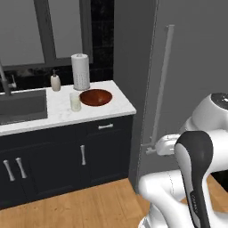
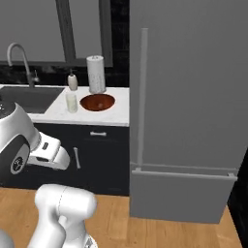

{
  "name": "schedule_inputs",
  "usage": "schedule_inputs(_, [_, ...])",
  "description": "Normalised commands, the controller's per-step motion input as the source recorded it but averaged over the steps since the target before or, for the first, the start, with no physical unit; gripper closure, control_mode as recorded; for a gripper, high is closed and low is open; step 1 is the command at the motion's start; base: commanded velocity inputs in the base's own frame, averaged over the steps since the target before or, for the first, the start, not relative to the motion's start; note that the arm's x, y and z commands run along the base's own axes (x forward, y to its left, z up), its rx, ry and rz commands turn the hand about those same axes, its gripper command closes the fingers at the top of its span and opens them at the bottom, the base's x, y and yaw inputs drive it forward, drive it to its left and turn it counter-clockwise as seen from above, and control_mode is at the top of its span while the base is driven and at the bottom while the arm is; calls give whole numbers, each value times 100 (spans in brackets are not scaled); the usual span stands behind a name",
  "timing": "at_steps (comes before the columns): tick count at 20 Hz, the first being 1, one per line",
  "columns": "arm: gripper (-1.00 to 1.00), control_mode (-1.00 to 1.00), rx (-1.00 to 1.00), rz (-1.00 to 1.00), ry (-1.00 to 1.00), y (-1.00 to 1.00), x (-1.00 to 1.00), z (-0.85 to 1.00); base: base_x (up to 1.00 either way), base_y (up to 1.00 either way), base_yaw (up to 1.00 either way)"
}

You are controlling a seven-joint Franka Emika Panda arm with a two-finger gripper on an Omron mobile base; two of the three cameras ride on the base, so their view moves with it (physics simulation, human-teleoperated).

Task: Grab a lemon wedge from the fridge and one ice cube from the ice bowl, and put them in the glass of lemonade.

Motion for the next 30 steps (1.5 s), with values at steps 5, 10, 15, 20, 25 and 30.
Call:
schedule_inputs(5, [-100, 100, 0, 0, 0, 0, 0, 0, -77, -82, 0])
schedule_inputs(10, [-100, 100, 0, 0, 0, 0, 0, 0, -16, -44, 1])
schedule_inputs(15, [-100, 100, 0, 0, 0, 0, 0, 0, 30, 0, 2])
schedule_inputs(20, [-100, 100, 0, 0, 0, 0, 0, 0, 52, 0, 1])
schedule_inputs(25, [-100, 100, 0, 0, 0, 0, 0, 0, 36, -6, 1])
schedule_inputs(30, [-100, 100, 0, 0, 0, 0, 0, 0, 0, -33, 0])
